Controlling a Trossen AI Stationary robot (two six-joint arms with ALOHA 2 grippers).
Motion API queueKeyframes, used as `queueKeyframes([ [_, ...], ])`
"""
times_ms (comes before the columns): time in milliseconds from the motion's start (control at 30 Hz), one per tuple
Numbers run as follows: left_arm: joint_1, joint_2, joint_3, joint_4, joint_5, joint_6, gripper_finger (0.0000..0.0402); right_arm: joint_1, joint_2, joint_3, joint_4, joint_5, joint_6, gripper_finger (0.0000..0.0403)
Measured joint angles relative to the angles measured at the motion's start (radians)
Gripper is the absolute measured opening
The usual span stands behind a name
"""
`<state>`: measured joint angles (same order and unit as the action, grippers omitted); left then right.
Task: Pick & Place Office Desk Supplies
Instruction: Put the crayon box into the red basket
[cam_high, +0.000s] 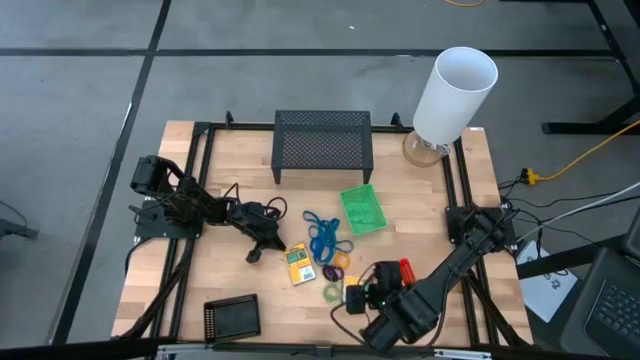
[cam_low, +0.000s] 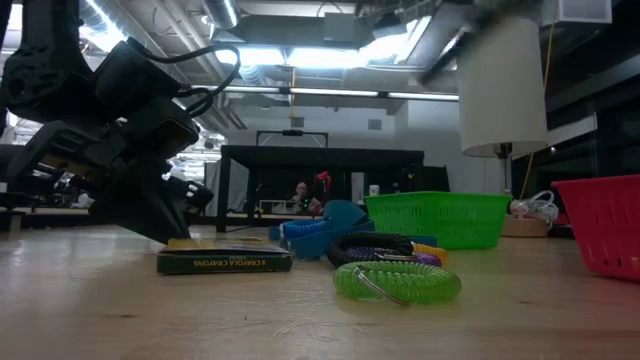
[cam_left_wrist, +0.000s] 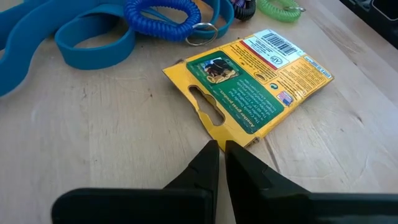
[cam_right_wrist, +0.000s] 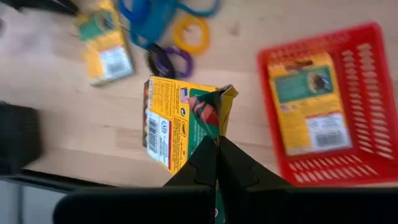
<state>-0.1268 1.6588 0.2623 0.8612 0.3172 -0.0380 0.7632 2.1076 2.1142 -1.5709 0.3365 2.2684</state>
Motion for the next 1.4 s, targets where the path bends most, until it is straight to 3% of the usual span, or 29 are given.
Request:
queueKeyframes([
  [300, 0.0, 0.0, 0.0, 0.001, 0.002, 0.006, 0.0024, -0.006, 0.0, -0.018, 0.0, 0.11, -0.013, 0.0],
  [467, 0.0, 0.0, 0.0, -0.001, 0.008, 0.003, 0.0024, -0.04, 0.0, -0.018, 0.0, 0.254, -0.125, 0.0],
  [633, 0.0, 0.0, 0.001, -0.004, 0.008, -0.027, 0.0024, -0.145, 0.0, -0.018, 0.0, 0.103, -0.516, 0.0],
  [833, 0.0, 0.0, 0.001, -0.005, 0.008, -0.104, 0.0024, -0.289, -0.022, -0.019, 0.0, 0.019, -1.028, 0.0],
  [1133, 0.0, 0.0, 0.002, 0.002, -0.003, -0.204, 0.0024, -0.437, -0.167, -0.018, 0.006, -0.004, -1.542, 0.0],
  [1400, -0.003, 0.0, 0.002, 0.049, -0.004, -0.295, 0.0024, -0.634, -0.209, -0.018, 0.1, -0.305, -1.996, 0.0],
])
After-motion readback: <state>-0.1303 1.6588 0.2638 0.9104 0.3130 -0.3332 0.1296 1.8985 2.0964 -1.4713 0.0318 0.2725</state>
